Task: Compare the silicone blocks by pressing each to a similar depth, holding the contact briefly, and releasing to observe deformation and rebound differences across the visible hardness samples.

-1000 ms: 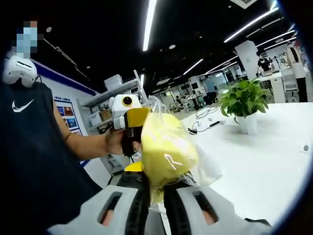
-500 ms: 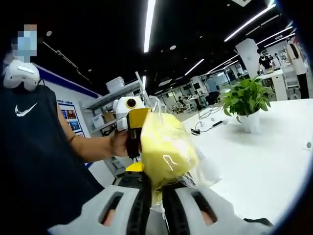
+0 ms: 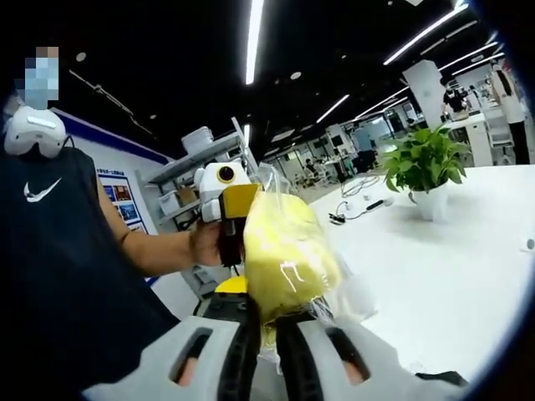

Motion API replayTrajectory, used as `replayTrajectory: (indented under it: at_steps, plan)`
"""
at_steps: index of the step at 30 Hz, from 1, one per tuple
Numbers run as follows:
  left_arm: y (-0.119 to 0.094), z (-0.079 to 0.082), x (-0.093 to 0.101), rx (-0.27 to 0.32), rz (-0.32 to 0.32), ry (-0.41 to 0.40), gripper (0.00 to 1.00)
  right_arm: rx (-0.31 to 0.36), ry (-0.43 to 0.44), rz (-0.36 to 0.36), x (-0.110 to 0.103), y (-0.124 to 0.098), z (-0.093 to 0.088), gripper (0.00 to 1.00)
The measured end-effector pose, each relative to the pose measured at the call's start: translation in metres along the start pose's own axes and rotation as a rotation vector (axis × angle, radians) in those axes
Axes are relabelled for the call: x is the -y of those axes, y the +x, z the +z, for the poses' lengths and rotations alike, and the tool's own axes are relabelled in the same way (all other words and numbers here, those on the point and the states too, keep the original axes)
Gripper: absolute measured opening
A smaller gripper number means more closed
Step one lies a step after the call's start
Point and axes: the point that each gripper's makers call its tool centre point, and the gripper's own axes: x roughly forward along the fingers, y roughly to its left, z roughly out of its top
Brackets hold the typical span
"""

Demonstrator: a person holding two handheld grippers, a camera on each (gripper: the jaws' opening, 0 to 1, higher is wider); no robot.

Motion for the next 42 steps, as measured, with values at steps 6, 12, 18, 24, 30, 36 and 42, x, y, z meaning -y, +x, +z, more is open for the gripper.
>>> replayTrajectory:
  at_steps: [6, 12, 18, 24, 30, 36, 42]
  plan:
    - [0.0, 0.001, 0.007, -0.003, 0.011, -0.003, 0.0, 0.012, -0.012, 0.0, -0.003, -0.001, 0.001, 0.04]
    - [-0.004, -0.002, 0.007, -0.018, 0.016, 0.028, 0.0, 0.007, -0.005, -0.003, -0.005, 0.0, -0.004, 0.04]
    - [-0.006, -0.009, 0.018, -0.073, -0.022, 0.025, 0.0, -0.002, -0.018, 0.012, -0.013, -0.001, -0.009, 0.02]
    - [-0.001, -0.003, 0.015, -0.041, 0.002, 0.045, 0.0, 0.041, -0.003, -0.005, -0.008, -0.001, -0.002, 0.05]
    - [0.0, 0.001, 0.014, -0.03, 0.009, 0.042, 0.0, 0.054, -0.038, -0.019, -0.005, -0.001, 0.002, 0.08]
    - [0.001, 0.008, 0.011, -0.001, 0.011, 0.017, 0.0, 0.08, -0.099, -0.067, 0.004, 0.001, 0.009, 0.11]
    - [0.004, 0.016, 0.008, 0.026, 0.004, 0.002, 0.0, 0.089, -0.145, -0.132, 0.014, -0.002, 0.016, 0.34]
